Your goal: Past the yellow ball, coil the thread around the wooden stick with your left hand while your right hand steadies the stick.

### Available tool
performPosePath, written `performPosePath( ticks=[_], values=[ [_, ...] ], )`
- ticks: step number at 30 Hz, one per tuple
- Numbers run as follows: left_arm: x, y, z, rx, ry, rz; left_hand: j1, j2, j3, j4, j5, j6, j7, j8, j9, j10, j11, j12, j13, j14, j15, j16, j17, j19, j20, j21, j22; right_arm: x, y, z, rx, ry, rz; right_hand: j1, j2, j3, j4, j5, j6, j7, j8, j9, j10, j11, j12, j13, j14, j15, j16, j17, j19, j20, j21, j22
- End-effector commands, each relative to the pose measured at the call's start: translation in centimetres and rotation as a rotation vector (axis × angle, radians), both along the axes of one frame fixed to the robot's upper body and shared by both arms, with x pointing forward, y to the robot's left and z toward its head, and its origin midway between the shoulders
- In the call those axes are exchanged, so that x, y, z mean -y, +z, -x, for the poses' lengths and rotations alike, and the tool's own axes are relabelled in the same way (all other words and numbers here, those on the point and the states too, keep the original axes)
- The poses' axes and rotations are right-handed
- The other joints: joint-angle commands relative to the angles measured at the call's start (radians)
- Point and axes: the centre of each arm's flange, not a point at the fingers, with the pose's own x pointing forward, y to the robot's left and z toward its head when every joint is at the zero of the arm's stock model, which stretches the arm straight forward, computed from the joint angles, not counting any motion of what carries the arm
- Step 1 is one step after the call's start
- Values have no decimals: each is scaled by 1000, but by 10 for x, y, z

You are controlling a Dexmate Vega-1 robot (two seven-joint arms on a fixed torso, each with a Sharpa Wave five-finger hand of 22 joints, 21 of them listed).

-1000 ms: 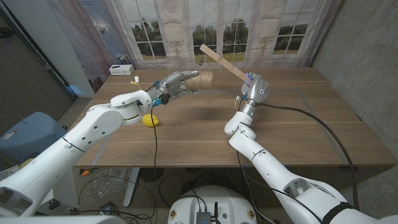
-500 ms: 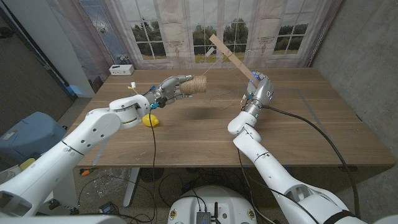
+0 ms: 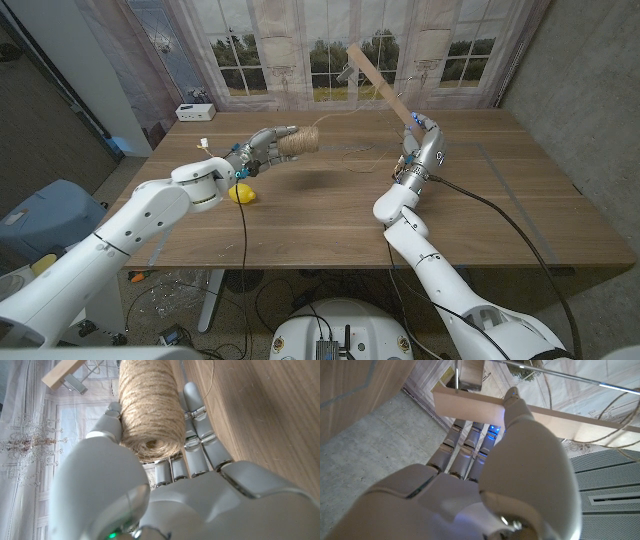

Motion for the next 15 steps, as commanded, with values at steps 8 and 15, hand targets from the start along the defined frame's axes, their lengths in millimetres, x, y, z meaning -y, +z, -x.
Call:
performPosePath(
  ticks=[8, 15],
  values=[
    [-25, 2, 9, 36, 250, -101, 186, 195, 123, 15, 3, 59, -34, 4, 5, 158, -144, 4, 174, 193, -247, -3, 6, 25, -87, -4, 3, 22, -3, 10, -46, 24, 257, 24, 49, 18, 7, 4, 42, 24, 5, 4, 83, -7, 146, 108, -4, -128, -6, 14, 5, -16, 11, 3],
    [-29, 8, 16, 83, 399, -244, 186, 197, 123, 16, 3, 58, -32, 3, 6, 153, -144, 3, 178, 190, -246, -8, 5, 20, -83, -6, 3, 24, -5, 14, -134, -5, 351, 25, 49, 17, 6, 4, 41, 18, 5, 5, 82, -8, 145, 108, -7, -131, -8, 16, 2, -17, 13, 4]
  ],
)
